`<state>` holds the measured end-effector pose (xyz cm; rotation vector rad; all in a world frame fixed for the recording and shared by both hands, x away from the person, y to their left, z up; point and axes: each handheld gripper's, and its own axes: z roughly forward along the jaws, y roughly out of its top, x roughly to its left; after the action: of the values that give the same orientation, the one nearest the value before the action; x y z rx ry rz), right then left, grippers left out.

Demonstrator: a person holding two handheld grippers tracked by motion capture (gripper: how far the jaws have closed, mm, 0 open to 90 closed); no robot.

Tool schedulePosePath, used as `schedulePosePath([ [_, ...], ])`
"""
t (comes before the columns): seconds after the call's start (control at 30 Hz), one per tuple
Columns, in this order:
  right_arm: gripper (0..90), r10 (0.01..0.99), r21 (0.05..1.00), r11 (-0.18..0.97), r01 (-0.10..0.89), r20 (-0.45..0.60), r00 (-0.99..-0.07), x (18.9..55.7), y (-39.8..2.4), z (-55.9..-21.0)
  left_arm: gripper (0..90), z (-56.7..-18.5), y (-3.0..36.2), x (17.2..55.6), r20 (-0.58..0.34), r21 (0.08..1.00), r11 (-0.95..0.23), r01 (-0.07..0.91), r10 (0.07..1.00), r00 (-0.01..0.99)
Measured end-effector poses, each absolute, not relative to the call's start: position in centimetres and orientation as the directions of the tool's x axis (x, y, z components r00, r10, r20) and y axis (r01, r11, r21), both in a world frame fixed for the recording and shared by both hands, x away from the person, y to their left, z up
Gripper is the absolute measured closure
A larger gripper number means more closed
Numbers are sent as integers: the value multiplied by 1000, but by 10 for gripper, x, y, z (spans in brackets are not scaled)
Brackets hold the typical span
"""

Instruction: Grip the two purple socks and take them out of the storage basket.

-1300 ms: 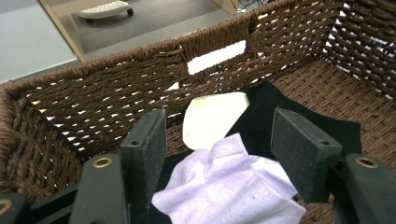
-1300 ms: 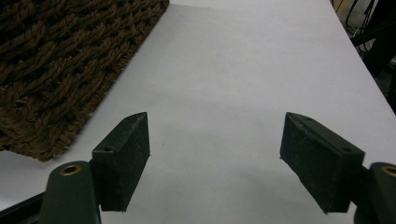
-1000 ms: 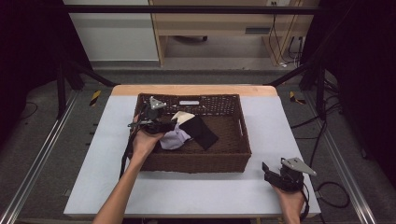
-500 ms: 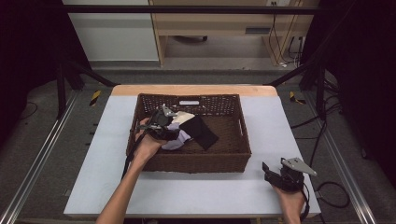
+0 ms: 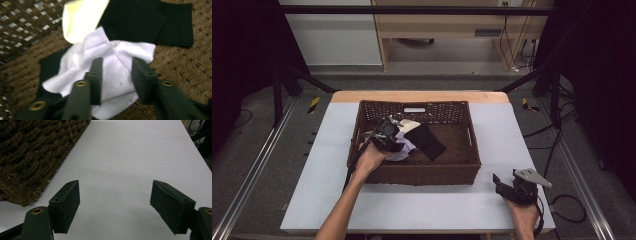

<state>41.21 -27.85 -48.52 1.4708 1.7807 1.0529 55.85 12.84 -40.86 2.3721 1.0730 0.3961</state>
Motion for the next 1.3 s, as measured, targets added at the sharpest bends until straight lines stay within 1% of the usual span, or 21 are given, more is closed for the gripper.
schedulePosePath([
  [0.07, 242, 977, 862, 76, 502, 36, -210, 412, -279, -485, 736, -409, 128, 559, 48, 541, -566, 623, 760, 648],
  [0.1, 242, 977, 862, 76, 502, 36, -210, 412, -279, -485, 767, -409, 128, 559, 48, 541, -566, 623, 760, 648],
  [0.13, 244, 977, 862, 76, 502, 37, -212, 412, -279, -485, 797, -411, 128, 562, 38, 523, -559, 644, 770, 637],
  [0.17, 244, 977, 862, 76, 502, 37, -212, 412, -279, -485, 819, -411, 128, 562, 38, 523, -559, 644, 770, 637],
  [0.2, 244, 976, 861, 75, 502, 38, -212, 412, -279, -485, 819, -411, 129, 563, 30, 517, -556, 650, 771, 636],
  [0.23, 246, 977, 862, 69, 503, 43, -209, 412, -279, -485, 847, -411, 130, 563, 18, 519, -549, 655, 773, 634],
  [0.37, 246, 976, 864, 66, 500, 47, -211, 411, -280, -485, 855, -410, 131, 562, 15, 530, -543, 652, 775, 632],
  [0.47, 247, 977, 864, 66, 499, 47, -209, 411, -280, -485, 858, -406, 134, 560, 18, 585, -516, 625, 779, 627],
  [0.5, 247, 977, 864, 66, 500, 46, -209, 411, -280, -485, 858, -403, 136, 558, 15, 619, -496, 610, 783, 622],
  [0.53, 248, 977, 867, 63, 495, 47, -206, 411, -280, -485, 858, -399, 139, 555, 12, 673, -461, 579, 789, 615],
  [0.57, 248, 977, 867, 63, 495, 47, -206, 411, -280, -485, 858, -399, 139, 555, 12, 673, -461, 579, 789, 615],
  [0.6, 254, 977, 868, 61, 492, 49, -207, 410, -280, -485, 859, -396, 143, 552, 21, 711, -440, 548, 793, 609],
  [0.63, 254, 977, 868, 61, 492, 49, -207, 410, -280, -485, 859, -396, 143, 552, 21, 711, -440, 548, 793, 609],
  [0.77, 267, 978, 868, 61, 493, 47, -204, 411, -280, -485, 862, -390, 146, 547, 36, 773, -394, 497, 810, 585],
  [0.97, 270, 978, 872, 60, 485, 46, -205, 410, -280, -485, 863, -386, 152, 546, -4, 812, -340, 475, 811, 586],
  [1.07, 273, 978, 872, 56, 486, 50, -203, 410, -281, -485, 863, -382, 155, 544, -21, 842, -306, 446, 805, 593],
  [1.17, 288, 978, 877, 51, 478, 53, -202, 409, -281, -485, 864, -379, 158, 544, -30, 855, -282, 435, 811, 585],
  [1.3, 316, 977, 877, 52, 477, 54, -205, 409, -281, -485, 864, -376, 158, 541, -14, 871, -270, 410, 821, 571],
])
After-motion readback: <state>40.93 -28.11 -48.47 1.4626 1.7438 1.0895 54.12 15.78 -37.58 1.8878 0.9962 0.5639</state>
